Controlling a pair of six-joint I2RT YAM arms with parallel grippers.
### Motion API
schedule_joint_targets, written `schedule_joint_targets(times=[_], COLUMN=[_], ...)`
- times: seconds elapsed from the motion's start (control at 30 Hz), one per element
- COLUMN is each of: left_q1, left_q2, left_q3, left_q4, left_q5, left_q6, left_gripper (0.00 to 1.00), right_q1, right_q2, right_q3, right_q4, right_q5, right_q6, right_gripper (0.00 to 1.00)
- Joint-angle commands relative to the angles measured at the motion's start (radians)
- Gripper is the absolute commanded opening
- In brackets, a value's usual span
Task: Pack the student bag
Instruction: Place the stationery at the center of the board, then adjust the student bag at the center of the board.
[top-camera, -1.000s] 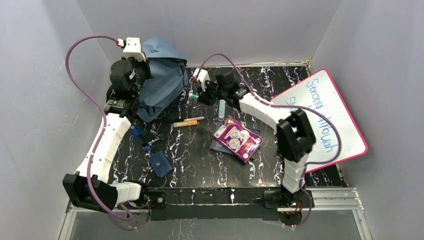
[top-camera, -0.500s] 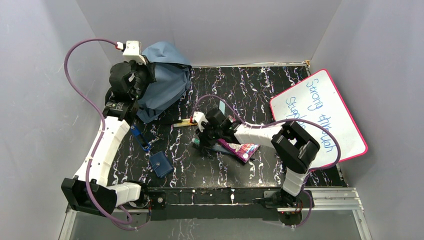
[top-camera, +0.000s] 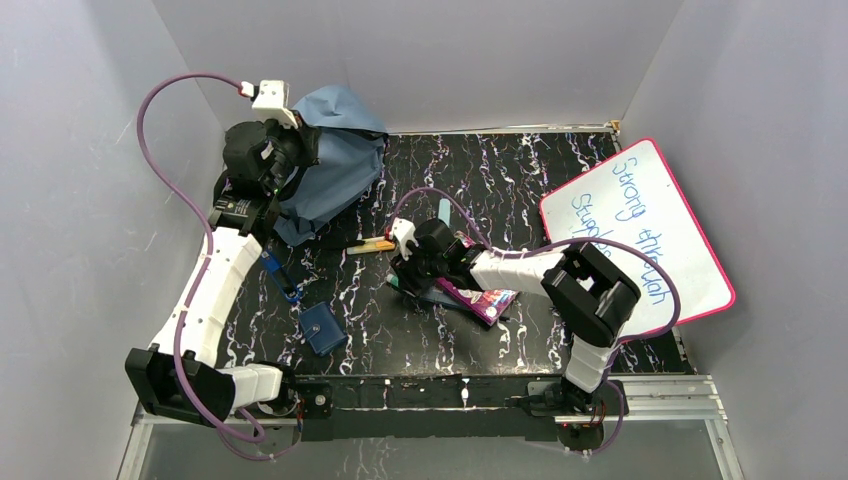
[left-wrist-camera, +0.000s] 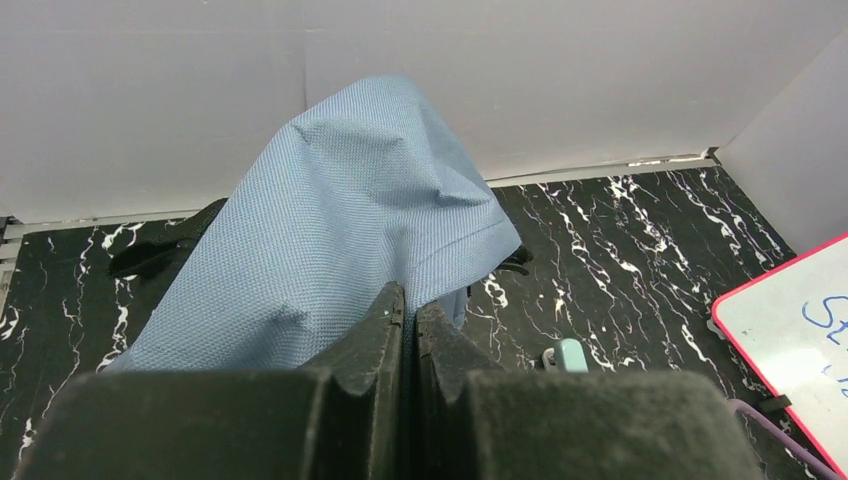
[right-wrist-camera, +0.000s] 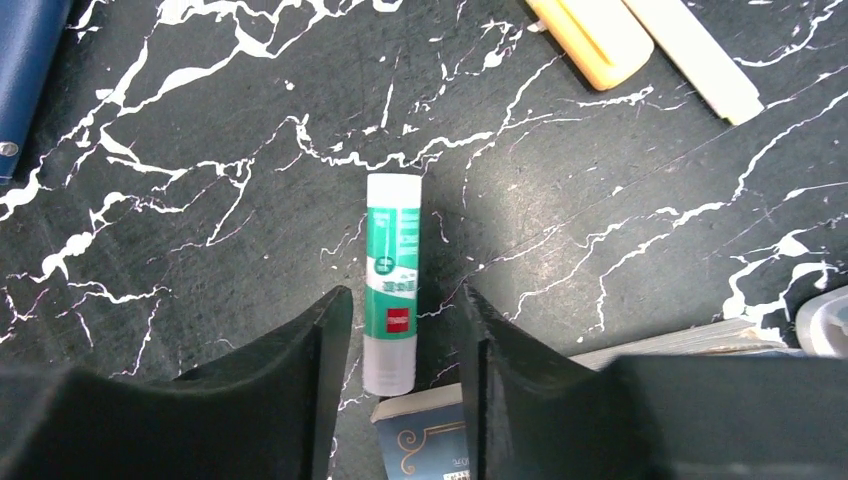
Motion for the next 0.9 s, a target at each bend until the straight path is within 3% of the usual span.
schedule_joint_targets(times=[0.0,0.23,0.37,0.63,0.87], left_q1=[-0.001,-0.001,-0.001,-0.002,-0.001], left_q2=[0.004,0.009,0.006,0.007,0.008], left_q3=[0.041,0.057,0.066,0.085,0.092], left_q4=[-0.015,-0.056,-0.072,-0.114,-0.134], left_q5=[0.012,0.033,0.069,0.122,0.134], left_q6=[-0.003,-0.002,0.007,-0.002,0.004], left_gripper=[0.0,0.0,0.0,0.01,0.04], right_q1=[-0.001,0.0,-0.001,-0.003,-0.008], right_q2=[-0.048,-0.144,-0.225,-0.272,-0.248], right_q3=[0.019,0.057,0.077,0.073,0.095], right_q4=[0.055,0.047,0.125,0.374,0.329], right_q5=[0.016,0.057,0.06,0.002,-0.048], right_q6=[-0.007,0.068,0.125,-0.172,-0.196], right_gripper=[0.53,0.55,0.55,0.6,0.6])
